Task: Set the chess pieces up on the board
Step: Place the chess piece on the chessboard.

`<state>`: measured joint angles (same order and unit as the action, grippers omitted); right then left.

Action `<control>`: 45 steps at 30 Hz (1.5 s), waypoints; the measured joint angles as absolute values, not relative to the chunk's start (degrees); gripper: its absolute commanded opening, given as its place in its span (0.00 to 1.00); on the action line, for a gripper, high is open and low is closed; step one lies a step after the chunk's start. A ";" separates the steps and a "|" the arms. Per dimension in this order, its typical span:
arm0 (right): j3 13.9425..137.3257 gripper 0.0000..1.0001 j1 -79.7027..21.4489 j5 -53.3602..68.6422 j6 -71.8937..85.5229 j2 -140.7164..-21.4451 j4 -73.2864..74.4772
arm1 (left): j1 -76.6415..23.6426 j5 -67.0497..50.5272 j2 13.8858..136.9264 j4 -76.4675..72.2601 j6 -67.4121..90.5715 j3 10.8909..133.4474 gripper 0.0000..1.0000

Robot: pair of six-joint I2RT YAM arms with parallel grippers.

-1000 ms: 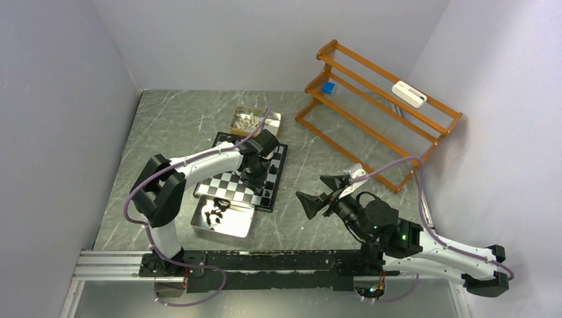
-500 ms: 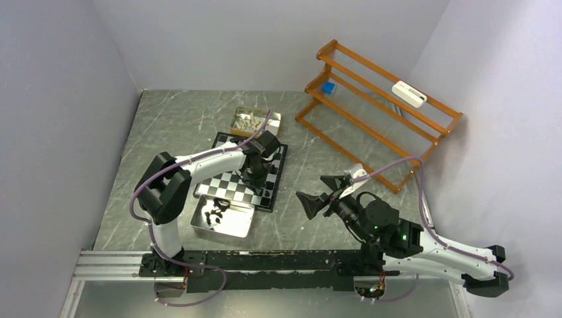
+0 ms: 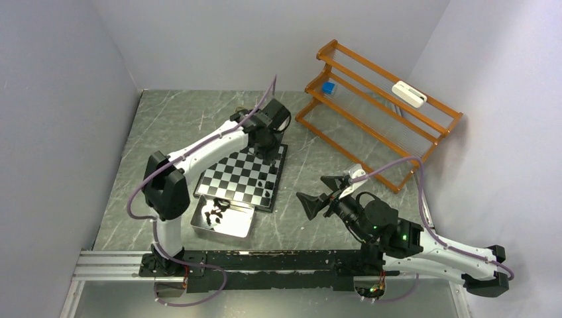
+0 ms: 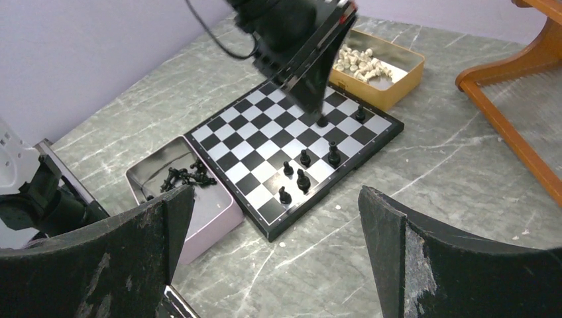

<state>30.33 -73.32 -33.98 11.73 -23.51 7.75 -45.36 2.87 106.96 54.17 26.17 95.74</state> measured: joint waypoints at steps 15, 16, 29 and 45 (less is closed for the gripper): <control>31.81 1.00 -73.32 -34.28 12.62 -22.22 11.31 | -45.06 5.89 129.97 60.23 21.82 124.05 0.13; 31.81 1.00 -73.32 -34.28 12.73 -22.22 11.49 | -45.01 6.22 130.43 60.29 21.69 124.11 0.13; 31.83 1.00 -73.32 -34.30 13.10 -22.26 11.70 | -43.59 7.70 133.27 60.10 20.12 124.07 0.14; 31.83 1.00 -73.32 -34.83 13.04 -22.22 11.94 | -42.83 7.94 136.53 59.37 19.27 124.03 0.16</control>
